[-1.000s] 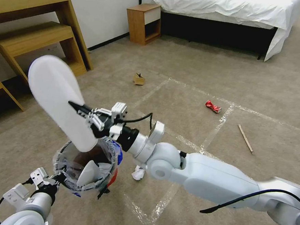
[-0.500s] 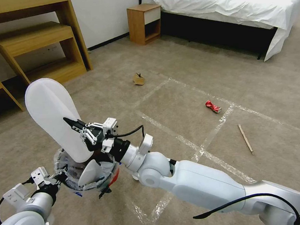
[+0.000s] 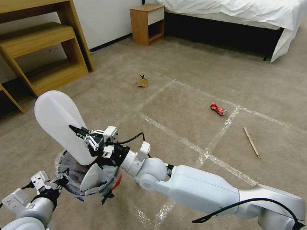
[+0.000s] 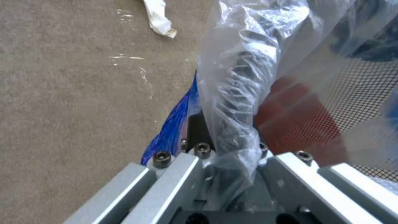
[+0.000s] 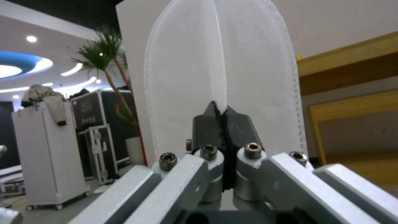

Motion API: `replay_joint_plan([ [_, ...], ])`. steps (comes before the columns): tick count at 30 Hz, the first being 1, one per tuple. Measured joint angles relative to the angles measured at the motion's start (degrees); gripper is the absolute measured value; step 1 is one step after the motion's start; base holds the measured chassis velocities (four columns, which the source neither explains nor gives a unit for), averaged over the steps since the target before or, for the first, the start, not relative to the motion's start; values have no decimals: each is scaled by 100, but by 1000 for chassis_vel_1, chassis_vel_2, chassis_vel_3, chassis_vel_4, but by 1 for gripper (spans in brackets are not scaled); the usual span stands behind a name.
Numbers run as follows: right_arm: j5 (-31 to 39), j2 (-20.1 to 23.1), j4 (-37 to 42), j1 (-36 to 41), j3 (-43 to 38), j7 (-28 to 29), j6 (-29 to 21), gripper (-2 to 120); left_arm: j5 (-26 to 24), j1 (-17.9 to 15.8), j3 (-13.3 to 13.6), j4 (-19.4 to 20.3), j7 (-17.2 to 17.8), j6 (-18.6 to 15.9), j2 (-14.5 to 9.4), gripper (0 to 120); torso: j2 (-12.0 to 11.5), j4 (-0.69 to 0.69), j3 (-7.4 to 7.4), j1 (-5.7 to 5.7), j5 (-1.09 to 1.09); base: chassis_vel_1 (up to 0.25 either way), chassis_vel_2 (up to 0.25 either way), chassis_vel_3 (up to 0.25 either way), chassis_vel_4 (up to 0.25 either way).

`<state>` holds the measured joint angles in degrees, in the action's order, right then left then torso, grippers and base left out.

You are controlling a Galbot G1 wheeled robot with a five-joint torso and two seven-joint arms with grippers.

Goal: Pick up the trash bin and place the garbage on the floor into it.

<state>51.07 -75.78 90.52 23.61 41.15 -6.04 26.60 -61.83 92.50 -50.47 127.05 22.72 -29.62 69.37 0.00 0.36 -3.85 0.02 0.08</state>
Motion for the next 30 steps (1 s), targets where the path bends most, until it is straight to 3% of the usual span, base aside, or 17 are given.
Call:
replay_joint_plan([
  [30, -319, -174, -371, 70, 320, 63, 173, 0, -55, -3, -83, 15, -15, 38, 27, 1, 0, 0, 0, 0, 0, 0, 0, 0, 0],
])
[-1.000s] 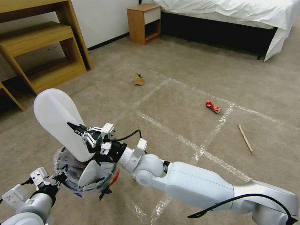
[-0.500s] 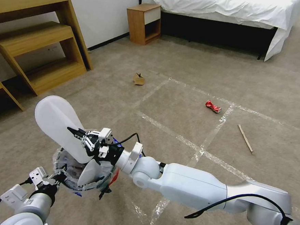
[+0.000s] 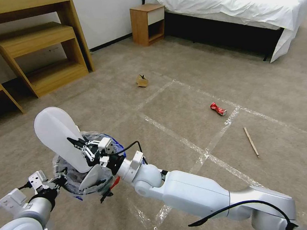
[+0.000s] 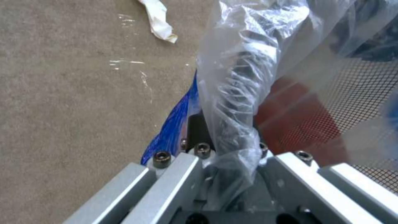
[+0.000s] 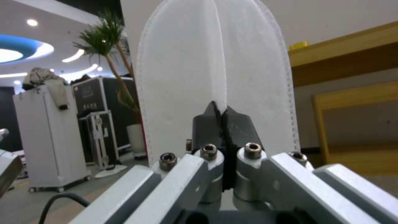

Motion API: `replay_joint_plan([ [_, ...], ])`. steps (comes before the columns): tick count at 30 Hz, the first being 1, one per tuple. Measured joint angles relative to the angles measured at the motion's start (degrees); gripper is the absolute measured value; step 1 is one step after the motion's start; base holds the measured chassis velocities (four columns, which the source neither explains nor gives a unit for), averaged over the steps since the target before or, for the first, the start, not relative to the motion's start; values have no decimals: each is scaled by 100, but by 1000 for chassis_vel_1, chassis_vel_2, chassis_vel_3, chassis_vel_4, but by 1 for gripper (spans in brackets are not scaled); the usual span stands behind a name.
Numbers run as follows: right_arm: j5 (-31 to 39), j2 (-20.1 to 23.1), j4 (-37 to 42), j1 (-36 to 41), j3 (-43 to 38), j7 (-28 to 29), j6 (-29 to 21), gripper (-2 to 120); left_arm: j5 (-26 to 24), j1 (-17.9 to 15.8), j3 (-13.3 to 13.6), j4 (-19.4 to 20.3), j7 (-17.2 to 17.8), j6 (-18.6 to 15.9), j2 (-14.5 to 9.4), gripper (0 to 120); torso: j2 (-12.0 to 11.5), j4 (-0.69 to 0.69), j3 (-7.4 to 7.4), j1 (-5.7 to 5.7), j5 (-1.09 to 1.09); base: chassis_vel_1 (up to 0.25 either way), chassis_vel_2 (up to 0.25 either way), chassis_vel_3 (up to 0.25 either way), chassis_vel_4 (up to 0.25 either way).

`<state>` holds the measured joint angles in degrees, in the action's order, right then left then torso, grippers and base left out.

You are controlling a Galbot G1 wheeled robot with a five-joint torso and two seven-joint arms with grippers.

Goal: Pick up the trash bin and place the garbage on the floor into it.

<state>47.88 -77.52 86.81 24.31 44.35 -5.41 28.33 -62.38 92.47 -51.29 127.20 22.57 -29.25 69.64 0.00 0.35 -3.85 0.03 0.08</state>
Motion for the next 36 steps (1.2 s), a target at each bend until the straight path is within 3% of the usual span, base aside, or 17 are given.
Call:
replay_joint_plan([
  [10, -153, 62, 69, 65, 3, 157, -47, 4, 11, -1, 1, -2, -4, 15, 4, 1, 0, 0, 0, 0, 0, 0, 0, 0, 0],
  [13, -171, 59, 83, 57, 1, 196, -50, 20, 18, -5, 1, -4, -8, 26, 7, 1, 0, 0, 0, 0, 0, 0, 0, 0, 0],
  [17, -172, 62, 103, 41, 0, 198, -50, 30, 17, -10, 0, -6, -9, 29, 6, 1, 0, 0, 0, 0, 0, 0, 0, 0, 0],
  [26, -193, 146, 188, 60, -19, 169, -39, 64, 0, -36, -27, -34, -10, 39, -31, 1, 0, 0, 0, 0, 0, 0, 0, 0, 0],
  [31, -199, 171, 212, 59, -45, 160, -25, 59, -3, -53, -26, -55, -8, 39, -37, 1, 0, 0, 0, 0, 0, 0, 0, 0, 0],
  [36, -201, 179, 218, 48, -60, 161, -15, 43, -2, -58, -13, -79, -5, 39, -37, 1, 0, 0, 0, 0, 0, 0, 0, 0, 0],
])
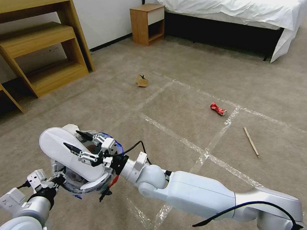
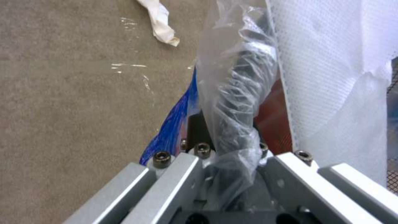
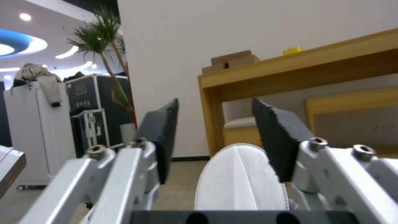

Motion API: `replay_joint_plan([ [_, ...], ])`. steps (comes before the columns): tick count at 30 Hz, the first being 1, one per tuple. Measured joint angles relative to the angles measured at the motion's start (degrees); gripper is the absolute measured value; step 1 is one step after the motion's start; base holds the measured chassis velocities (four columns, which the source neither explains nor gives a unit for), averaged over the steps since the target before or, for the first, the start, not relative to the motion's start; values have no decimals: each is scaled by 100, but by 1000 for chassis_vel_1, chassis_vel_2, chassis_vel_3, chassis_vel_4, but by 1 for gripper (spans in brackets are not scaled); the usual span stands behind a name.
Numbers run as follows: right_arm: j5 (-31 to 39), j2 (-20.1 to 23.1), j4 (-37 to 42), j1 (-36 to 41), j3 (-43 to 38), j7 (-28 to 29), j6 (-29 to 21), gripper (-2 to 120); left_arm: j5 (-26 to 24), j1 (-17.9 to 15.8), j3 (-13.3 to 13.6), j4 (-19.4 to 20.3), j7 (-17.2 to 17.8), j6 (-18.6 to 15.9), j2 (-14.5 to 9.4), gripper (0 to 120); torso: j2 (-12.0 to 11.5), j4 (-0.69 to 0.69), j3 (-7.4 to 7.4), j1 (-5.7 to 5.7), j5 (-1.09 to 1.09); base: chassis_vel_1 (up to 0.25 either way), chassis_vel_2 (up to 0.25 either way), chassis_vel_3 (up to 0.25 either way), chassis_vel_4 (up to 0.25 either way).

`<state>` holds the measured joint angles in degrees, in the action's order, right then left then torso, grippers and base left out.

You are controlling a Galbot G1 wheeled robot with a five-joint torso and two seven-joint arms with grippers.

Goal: Pick up the trash bin and place the garbage on the floor into it.

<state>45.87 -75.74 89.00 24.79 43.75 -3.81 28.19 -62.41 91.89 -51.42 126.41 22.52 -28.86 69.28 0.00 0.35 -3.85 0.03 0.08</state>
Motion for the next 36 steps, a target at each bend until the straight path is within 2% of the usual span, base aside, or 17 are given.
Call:
replay_joint_plan([
  [5, -4, 0, 0, -1, -7, 6, 11, 30, 5, -3, 5, -15, 2, 0, 0, 1, 0, 0, 0, 0, 0, 0, 0, 0, 0],
  [8, 4, 8, 37, -15, -49, 11, 11, 27, 6, -5, 3, -32, 5, -5, -14, 1, 0, 0, 0, 0, 0, 0, 0, 0, 0],
  [17, 93, 84, 234, -75, -263, 68, -56, 26, 5, -20, -9, -141, 17, -16, -51, 1, 0, 0, 0, 0, 0, 0, 0, 0, 0],
  [24, 272, 315, 681, -141, -652, 280, -267, 26, 3, -34, -44, -232, 20, -23, -58, 1, 0, 0, 0, 0, 0, 0, 0, 0, 0],
  [32, 527, 651, 1090, -47, -1365, 277, -381, 37, -51, -21, -140, -221, 23, -23, -124, 1, 0, 0, 0, 0, -1, 0, 0, 0, 0],
  [35, 720, 992, 1423, 93, -1818, 278, -521, 49, -62, -20, -166, -216, 25, -21, -132, 1, 0, 0, 0, 0, -1, 0, 0, 0, 0],
  [36, 720, 992, 1423, 93, -1818, 278, -521, 49, -62, -20, -166, -216, 25, -21, -132, 1, 0, 0, 0, 0, -1, 0, 0, 0, 0],
])
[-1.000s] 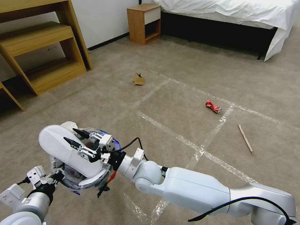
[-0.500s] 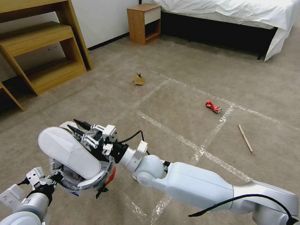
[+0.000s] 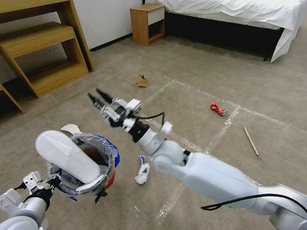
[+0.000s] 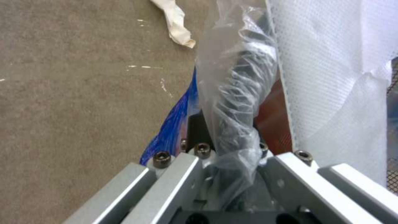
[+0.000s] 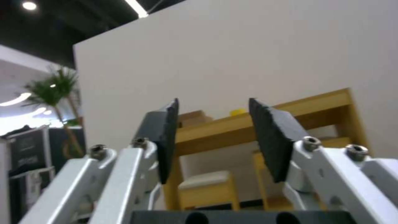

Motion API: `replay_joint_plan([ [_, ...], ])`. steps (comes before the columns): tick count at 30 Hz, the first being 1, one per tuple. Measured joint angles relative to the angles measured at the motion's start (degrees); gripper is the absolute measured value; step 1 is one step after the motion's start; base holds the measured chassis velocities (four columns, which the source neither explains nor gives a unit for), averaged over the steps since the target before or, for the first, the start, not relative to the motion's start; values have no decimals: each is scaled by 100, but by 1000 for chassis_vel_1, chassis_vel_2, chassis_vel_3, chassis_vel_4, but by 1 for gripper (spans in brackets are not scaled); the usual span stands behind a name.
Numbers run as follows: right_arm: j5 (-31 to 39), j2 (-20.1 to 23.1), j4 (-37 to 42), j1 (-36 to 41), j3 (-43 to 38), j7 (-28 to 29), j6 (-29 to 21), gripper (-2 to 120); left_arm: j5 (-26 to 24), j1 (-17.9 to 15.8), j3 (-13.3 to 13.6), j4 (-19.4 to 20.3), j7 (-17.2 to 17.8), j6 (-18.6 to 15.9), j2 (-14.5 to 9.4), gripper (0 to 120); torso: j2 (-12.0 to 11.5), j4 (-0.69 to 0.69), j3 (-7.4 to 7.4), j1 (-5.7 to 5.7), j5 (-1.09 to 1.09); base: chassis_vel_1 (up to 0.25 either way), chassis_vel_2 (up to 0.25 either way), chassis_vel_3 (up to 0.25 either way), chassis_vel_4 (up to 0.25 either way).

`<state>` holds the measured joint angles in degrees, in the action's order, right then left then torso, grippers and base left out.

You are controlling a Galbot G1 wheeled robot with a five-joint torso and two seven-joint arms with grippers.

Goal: Pick up the trash bin and place the garbage on the floor into it.

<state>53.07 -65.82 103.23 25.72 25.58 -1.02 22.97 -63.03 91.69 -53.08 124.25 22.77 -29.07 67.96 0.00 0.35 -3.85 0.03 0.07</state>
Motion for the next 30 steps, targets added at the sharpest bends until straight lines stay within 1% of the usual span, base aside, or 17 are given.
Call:
replay_joint_plan([
  [2, 67, 229, 162, 99, -249, 2, -47, 55, -5, -1, -5, -1, 0, 3, -2, 1, 0, 1, 0, 0, 0, 0, 0, 0, 0],
  [3, 103, 435, 292, 200, -439, 3, -72, 60, -7, -4, -11, -7, 0, 8, -5, 1, 0, 1, 0, 0, 0, 0, 0, 0, 0],
  [4, 103, 435, 292, 200, -439, 3, -72, 60, -7, -4, -11, -7, 0, 8, -5, 1, 0, 1, 0, 0, 0, 0, 0, 0, 0],
  [6, 157, 696, 492, 371, -705, 7, -103, 62, -24, -9, -30, -22, -1, 15, -14, 1, 0, 1, 0, 0, 0, 0, 0, 0, 0],
  [7, 157, 696, 492, 371, -705, 7, -103, 62, -24, -9, -30, -22, -1, 15, -14, 1, 0, 1, 0, 0, 0, 0, 0, 0, 0],
  [10, 236, 1007, 777, 701, -1069, 104, -199, 65, -41, -17, -58, -53, -2, 30, -42, 1, 0, 0, 0, 0, 0, 0, 0, 0, 0],
  [11, 236, 1007, 777, 701, -1069, 104, -199, 65, -41, -17, -58, -53, -2, 30, -42, 1, 0, 0, 0, 0, 0, 0, 0, 0, 0],
  [14, 469, 1250, 1056, 1191, -1408, 525, -531, 67, -50, -41, -66, -85, -3, 35, -60, 1, 0, 1, 0, 0, 0, 0, 0, 0, 0],
  [15, 469, 1250, 1056, 1191, -1408, 525, -531, 67, -50, -41, -66, -85, -3, 35, -60, 1, 0, 1, 0, 0, 0, 0, 0, 0, 0],
  [18, 786, 1337, 1131, 1544, -1573, 1178, -1009, 76, -50, -51, -60, -103, -4, 36, -62, 1, 1, 1, 0, 0, 0, 0, 0, 0, 0],
  [19, 786, 1337, 1131, 1544, -1573, 1178, -1009, 76, -50, -51, -60, -103, -4, 36, -62, 1, 1, 1, 0, 0, 0, 0, 0, 0, 0],
  [22, 1178, 1284, 1027, 1646, -1547, 1806, -1513, 89, -40, -55, -47, -104, -5, 38, -34, 1, 1, 1, 0, 0, 1, 0, 0, 0, 0],
  [23, 1178, 1284, 1027, 1646, -1547, 1806, -1513, 89, -40, -55, -47, -104, -5, 38, -34, 1, 1, 1, 0, 0, 1, 0, 0, 0, 0],
  [25, 1422, 1225, 944, 1652, -1460, 2190, -1986, 97, -32, -41, -47, -98, -5, 39, -22, 1, 1, 0, 0, 0, 1, 0, 0, 0, 0],
  [26, 1563, 1164, 871, 1620, -1378, 2347, -2177, 98, -32, -32, -51, -91, -5, 39, -21, 1, 1, 1, 0, 0, 2, 0, 0, 0, 0],
  [27, 1563, 1164, 871, 1620, -1378, 2347, -2177, 98, -32, -32, -51, -91, -5, 39, -21, 1, 1, 1, 0, 0, 2, 0, 0, 0, 0],
  [30, 1845, 926, 602, 1423, -1137, 2856, -2747, 100, -32, -16, -76, -82, -7, 46, -21, 1, 1, 1, 0, 0, 1, 0, 0, 0, 0],
])
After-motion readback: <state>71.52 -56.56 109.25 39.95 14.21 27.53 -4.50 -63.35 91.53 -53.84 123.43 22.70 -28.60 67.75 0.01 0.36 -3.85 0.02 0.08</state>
